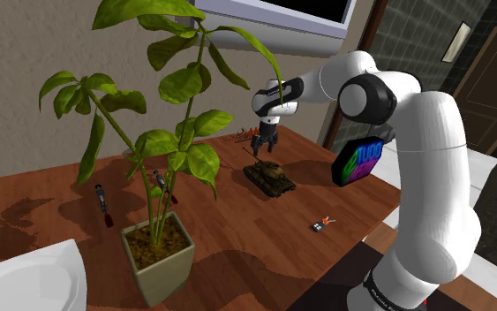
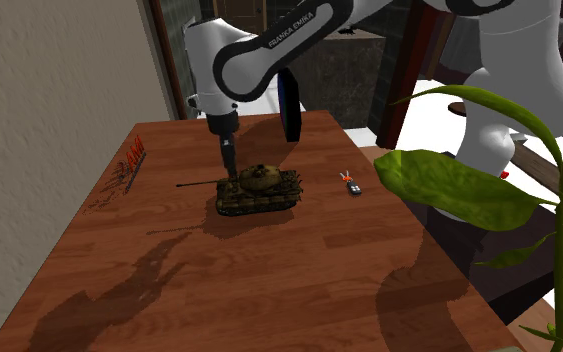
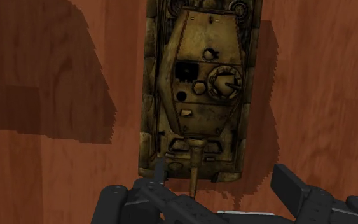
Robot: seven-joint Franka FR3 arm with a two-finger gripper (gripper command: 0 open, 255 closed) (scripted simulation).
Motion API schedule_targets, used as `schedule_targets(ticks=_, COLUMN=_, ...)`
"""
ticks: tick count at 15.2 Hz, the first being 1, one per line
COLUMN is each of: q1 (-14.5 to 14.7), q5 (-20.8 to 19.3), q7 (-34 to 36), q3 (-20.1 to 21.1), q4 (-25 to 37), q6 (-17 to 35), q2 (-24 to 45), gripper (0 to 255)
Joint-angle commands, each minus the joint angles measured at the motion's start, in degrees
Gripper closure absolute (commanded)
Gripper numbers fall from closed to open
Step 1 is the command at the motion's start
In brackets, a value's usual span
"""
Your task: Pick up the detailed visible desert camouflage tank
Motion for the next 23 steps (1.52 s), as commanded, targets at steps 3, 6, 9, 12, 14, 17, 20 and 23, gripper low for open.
schedule_targets(ticks=3, q1=-1.2, q5=0.9, q7=-0.1, q3=0.2, q4=5.2, q6=0.1, q2=5.2, gripper=0)
schedule_targets(ticks=6, q1=-1.3, q5=1.2, q7=-0.3, q3=0.4, q4=4.8, q6=1.7, q2=6.4, gripper=0)
schedule_targets(ticks=9, q1=-1.4, q5=1.4, q7=-0.5, q3=0.6, q4=4.5, q6=3.1, q2=7.5, gripper=0)
schedule_targets(ticks=12, q1=-1.4, q5=1.4, q7=-0.5, q3=0.6, q4=4.4, q6=3.2, q2=7.5, gripper=255)
schedule_targets(ticks=14, q1=-1.3, q5=1.4, q7=-0.5, q3=0.6, q4=4.5, q6=3.2, q2=7.5, gripper=255)
schedule_targets(ticks=17, q1=-1.3, q5=1.4, q7=-0.4, q3=0.6, q4=4.5, q6=3.1, q2=7.5, gripper=255)
schedule_targets(ticks=20, q1=-1.3, q5=1.4, q7=-0.5, q3=0.6, q4=4.5, q6=3.1, q2=7.5, gripper=255)
schedule_targets(ticks=23, q1=-1.3, q5=1.2, q7=-0.3, q3=0.5, q4=4.7, q6=2.1, q2=6.6, gripper=255)
